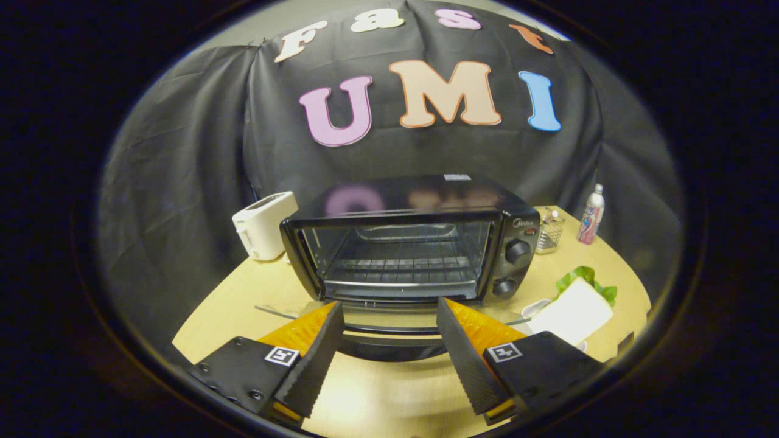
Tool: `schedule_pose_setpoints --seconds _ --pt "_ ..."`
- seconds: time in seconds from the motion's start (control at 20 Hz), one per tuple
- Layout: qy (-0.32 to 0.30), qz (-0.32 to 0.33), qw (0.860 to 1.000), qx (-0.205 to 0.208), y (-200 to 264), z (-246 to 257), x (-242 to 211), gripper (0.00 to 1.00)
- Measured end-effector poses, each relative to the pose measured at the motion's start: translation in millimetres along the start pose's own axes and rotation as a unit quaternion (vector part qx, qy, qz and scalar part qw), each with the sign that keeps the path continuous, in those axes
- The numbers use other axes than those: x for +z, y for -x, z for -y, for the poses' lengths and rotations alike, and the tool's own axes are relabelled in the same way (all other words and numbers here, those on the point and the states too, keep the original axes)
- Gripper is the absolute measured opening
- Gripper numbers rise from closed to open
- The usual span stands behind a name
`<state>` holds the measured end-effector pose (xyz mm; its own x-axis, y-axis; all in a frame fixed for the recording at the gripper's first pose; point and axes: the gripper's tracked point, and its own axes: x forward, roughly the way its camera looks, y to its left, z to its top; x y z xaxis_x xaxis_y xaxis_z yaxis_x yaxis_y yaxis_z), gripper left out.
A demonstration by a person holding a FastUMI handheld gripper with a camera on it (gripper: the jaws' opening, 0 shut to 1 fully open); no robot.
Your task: Open the toaster oven, put the food inside, and close the toaster oven door.
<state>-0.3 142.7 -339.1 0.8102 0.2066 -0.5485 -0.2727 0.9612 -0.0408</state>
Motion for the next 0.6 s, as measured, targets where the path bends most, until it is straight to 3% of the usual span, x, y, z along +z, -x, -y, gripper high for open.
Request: schedule_pose_setpoints --seconds 0.35,0.6 --pt "-0.002 -0.103 0.995 0.017 -2 3 -53 0.96" --pt "0.035 -0.139 0.99 0.012 -13 6 -83 0.95"
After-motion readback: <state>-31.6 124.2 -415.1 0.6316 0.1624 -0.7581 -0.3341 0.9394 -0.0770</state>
